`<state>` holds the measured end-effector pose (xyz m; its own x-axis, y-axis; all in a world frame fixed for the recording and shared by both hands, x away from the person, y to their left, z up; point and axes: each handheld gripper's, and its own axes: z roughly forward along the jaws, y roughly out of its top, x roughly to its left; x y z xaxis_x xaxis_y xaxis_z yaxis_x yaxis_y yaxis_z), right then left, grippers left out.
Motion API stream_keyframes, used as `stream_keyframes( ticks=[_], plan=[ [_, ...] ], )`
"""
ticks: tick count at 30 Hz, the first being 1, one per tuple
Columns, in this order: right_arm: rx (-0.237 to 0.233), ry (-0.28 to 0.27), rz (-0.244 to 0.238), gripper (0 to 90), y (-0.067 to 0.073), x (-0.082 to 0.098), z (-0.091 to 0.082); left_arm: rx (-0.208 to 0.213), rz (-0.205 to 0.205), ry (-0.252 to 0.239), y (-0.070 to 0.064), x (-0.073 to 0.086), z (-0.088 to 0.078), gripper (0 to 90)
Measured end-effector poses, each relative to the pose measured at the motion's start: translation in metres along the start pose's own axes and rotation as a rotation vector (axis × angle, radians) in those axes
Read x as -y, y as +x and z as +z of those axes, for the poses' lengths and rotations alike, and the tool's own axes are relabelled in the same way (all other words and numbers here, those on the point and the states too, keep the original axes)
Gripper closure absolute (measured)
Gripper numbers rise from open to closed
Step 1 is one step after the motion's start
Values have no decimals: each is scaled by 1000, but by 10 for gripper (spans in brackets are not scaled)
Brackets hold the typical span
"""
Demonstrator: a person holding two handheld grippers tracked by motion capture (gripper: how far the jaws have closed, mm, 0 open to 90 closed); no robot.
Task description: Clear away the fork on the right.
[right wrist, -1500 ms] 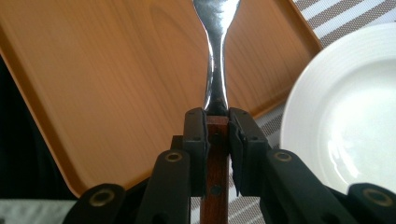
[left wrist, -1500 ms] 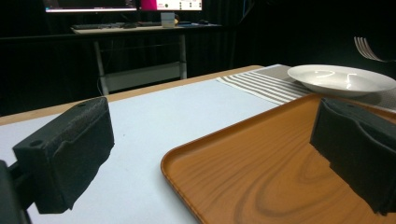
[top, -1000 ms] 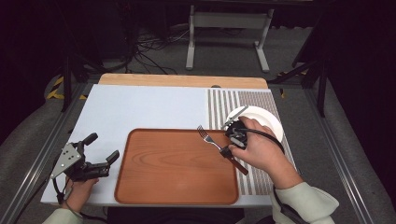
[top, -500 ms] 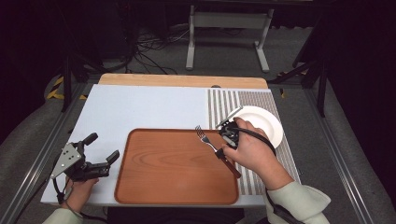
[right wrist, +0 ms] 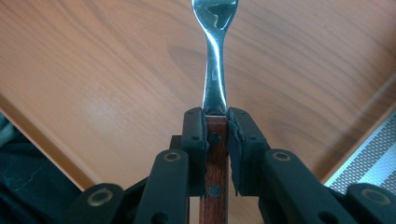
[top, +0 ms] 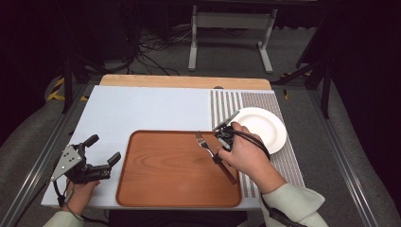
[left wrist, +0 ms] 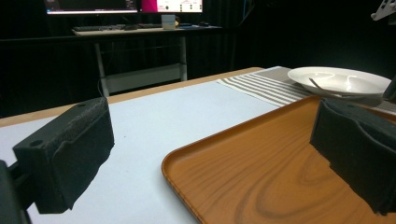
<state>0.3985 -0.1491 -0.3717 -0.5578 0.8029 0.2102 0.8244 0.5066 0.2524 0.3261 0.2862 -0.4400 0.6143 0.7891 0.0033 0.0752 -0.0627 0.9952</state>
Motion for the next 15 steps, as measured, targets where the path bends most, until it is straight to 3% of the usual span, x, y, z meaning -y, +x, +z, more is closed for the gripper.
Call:
stream_keyframes(
  ticks=[15],
  plan=[
    [8,55,91,778,-3,0,18,2,-11,-2,-1,0,1,2]
  ],
)
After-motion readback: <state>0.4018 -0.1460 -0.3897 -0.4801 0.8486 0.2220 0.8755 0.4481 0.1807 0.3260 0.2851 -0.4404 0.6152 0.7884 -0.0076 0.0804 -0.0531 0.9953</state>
